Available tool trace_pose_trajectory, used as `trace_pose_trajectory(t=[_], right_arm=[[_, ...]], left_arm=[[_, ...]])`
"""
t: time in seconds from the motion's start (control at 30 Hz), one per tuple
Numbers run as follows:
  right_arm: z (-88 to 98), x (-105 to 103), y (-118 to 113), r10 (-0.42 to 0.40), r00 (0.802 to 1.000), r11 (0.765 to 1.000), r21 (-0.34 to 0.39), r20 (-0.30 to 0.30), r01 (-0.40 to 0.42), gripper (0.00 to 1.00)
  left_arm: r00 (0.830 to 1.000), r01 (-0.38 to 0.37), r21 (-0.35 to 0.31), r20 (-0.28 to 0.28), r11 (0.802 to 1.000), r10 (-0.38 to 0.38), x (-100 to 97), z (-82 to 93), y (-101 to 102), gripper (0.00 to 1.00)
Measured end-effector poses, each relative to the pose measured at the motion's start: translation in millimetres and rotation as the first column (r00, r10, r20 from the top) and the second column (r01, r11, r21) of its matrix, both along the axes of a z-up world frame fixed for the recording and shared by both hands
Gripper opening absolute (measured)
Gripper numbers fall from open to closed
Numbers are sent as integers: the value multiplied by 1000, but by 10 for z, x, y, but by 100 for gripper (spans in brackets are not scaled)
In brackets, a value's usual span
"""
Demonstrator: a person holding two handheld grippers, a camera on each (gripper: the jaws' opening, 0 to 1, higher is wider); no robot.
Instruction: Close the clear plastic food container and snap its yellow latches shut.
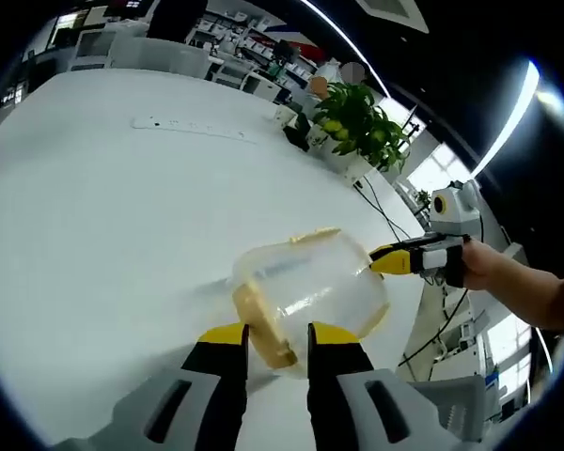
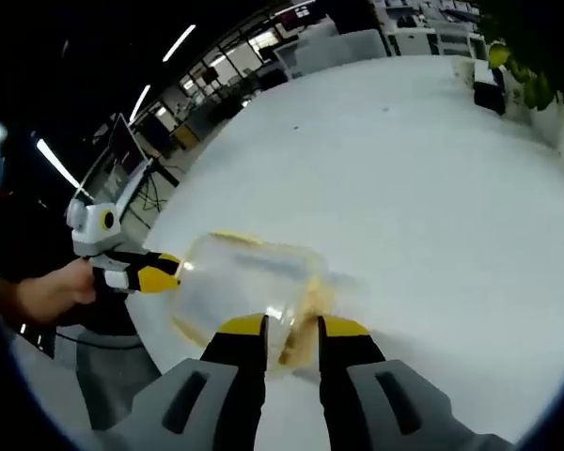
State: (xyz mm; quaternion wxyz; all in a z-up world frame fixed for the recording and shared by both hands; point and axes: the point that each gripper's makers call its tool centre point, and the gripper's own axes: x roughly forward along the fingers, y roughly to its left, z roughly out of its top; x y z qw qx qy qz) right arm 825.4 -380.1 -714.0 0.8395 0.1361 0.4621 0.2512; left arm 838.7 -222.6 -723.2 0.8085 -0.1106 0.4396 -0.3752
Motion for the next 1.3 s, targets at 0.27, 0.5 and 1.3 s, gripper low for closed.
trace_pose_trajectory(t=[0.27,0.5,1.3], right_arm=[[-4,-20,3,-31,999,999,21,-14,31,17],[-13,-29,8,-38,999,999,36,-26,39,16],[-72,-62,-1,-96,993,976,187,-70,108,14]], left_arm=[[999,-33,-33,-43,999,31,-3,-27,7,17],[998,-38,-52,-51,998,36,-11,-30,1,16],[998,-47,-83,-55,995,43,19,-37,-57,12]])
